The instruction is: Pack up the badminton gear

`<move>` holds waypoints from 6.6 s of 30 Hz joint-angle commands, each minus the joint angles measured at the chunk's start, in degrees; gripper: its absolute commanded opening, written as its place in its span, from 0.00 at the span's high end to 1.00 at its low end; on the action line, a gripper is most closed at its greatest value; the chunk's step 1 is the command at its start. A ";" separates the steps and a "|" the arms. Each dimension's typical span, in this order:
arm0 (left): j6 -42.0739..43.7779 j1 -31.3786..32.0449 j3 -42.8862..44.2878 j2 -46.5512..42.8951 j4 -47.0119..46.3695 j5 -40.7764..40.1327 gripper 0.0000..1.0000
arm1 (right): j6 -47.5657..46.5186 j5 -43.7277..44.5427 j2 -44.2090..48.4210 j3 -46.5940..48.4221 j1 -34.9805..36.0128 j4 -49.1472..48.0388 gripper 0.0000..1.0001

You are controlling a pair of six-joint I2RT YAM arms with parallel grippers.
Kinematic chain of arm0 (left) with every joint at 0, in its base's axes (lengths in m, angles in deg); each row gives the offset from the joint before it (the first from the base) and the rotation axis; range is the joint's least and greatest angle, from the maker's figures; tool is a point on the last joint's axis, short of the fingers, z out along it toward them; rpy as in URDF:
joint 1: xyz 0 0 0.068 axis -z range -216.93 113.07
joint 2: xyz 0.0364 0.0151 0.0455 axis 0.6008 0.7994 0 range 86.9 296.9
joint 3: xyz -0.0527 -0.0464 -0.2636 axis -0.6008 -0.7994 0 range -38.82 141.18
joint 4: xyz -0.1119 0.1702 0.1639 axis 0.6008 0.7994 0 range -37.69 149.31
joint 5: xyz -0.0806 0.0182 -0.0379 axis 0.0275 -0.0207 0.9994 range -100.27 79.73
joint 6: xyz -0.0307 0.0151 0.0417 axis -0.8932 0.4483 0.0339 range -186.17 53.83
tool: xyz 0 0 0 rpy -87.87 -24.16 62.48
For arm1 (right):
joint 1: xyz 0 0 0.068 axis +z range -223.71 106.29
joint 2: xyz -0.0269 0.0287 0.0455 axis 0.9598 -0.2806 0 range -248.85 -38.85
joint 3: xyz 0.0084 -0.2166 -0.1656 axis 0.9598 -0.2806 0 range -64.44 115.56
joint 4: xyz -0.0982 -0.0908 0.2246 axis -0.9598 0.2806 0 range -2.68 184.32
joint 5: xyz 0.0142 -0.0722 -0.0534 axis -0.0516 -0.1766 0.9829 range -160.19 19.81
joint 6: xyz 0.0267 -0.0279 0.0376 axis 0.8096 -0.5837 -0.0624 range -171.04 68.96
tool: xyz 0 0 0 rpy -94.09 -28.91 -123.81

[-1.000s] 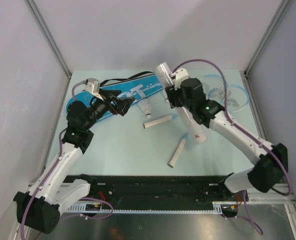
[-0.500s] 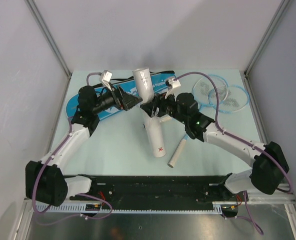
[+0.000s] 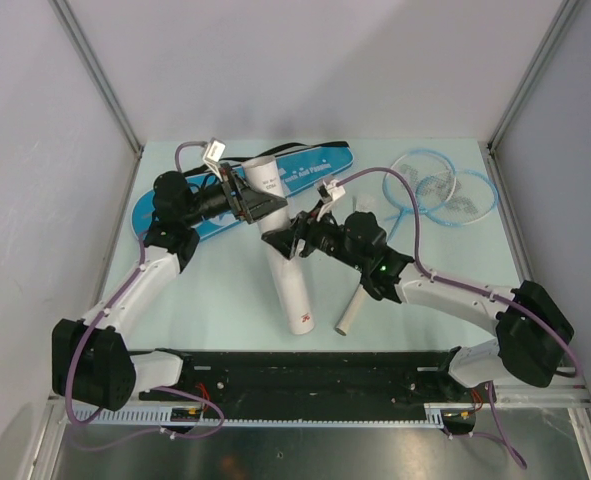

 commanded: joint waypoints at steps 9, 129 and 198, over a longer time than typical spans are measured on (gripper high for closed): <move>13.06 0.04 4.06 -3.59 6.37 -2.59 0.34 | -6.10 4.40 4.91 -1.09 0.22 7.14 0.00; 52.40 22.10 -7.51 -15.19 32.78 -38.46 0.74 | 21.07 -43.60 22.50 9.98 -41.88 11.21 1.00; 45.89 21.22 -9.10 -24.33 29.27 -40.83 0.61 | -30.55 -38.94 -47.99 44.17 -44.87 42.78 0.70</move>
